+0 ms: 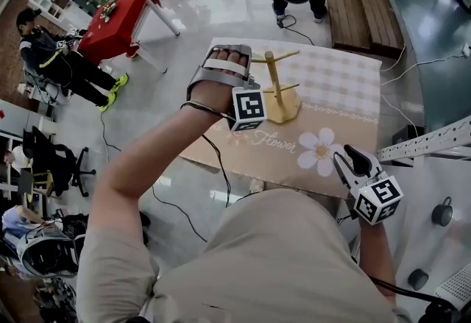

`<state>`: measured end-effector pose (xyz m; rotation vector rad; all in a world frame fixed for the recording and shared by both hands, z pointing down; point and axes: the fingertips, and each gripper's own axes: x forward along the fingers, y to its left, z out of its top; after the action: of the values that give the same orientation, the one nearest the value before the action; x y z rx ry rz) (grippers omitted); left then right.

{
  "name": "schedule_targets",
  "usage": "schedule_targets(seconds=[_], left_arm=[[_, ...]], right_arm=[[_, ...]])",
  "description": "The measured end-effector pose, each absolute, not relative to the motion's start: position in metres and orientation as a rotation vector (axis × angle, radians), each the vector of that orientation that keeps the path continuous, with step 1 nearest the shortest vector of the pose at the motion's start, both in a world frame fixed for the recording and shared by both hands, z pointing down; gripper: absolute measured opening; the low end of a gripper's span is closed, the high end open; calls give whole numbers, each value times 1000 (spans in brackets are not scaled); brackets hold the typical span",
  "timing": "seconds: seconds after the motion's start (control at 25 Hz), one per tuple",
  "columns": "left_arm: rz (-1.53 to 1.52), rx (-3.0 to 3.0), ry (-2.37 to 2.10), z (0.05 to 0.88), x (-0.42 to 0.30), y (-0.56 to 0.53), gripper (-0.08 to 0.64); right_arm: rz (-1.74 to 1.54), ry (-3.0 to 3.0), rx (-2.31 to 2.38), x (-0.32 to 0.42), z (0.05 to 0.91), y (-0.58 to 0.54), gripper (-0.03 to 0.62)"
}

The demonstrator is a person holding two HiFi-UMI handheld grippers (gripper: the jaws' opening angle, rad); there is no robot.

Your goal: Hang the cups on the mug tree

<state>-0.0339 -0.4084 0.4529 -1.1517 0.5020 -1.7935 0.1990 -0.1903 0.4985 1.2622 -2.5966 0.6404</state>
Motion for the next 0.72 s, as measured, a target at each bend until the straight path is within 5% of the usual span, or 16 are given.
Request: schedule_targets(seconds=[0.72], left_arm=[[-1850,-981,331,462,-19,-390,368]], right_arm=[[661,-2608,1261,199,504,-192,151]])
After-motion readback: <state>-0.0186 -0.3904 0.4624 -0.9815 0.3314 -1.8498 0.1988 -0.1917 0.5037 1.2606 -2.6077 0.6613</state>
